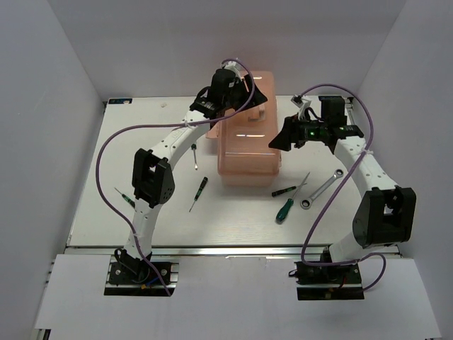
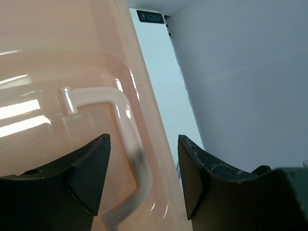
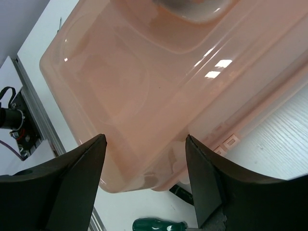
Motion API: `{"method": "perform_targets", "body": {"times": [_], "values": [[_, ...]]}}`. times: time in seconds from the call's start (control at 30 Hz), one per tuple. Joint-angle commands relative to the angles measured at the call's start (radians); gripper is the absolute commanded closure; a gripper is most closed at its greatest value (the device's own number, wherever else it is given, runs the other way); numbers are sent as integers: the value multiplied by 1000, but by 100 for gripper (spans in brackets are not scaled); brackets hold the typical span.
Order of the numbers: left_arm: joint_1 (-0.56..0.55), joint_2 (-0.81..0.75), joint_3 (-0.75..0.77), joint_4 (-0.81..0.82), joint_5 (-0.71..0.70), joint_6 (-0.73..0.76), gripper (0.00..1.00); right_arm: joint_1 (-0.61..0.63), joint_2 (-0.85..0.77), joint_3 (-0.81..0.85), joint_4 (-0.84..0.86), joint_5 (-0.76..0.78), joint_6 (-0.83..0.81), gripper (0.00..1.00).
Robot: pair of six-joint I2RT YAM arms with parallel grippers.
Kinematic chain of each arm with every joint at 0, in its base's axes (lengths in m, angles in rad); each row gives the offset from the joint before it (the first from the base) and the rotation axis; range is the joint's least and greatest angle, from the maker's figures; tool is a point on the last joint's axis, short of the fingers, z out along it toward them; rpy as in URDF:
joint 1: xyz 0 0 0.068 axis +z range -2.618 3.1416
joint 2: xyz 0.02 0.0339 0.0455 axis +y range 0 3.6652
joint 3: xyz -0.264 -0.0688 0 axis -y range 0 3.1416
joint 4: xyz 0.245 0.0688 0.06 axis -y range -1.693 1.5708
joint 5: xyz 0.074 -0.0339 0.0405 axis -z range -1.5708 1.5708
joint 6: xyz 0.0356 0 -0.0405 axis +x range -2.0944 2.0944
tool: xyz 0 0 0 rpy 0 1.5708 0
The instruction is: Sort the tools into containers
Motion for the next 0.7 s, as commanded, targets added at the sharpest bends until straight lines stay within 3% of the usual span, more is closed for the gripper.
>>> {"method": "perform_targets", "body": {"times": [0.0, 0.27, 0.43, 0.67], "values": [[-5, -65, 23, -46, 40, -20, 32, 89, 43, -74, -171, 128, -72, 29], [-8, -60, 44, -239, 31, -1, 32, 141, 33, -94, -178, 182, -73, 29], [-31, -53, 58, -377, -89, 58, 32, 176, 5, -115, -159, 225, -82, 29], [-69, 35, 144, -456, -26, 134, 34, 183, -30, -140, -144, 213, -88, 23]]}}
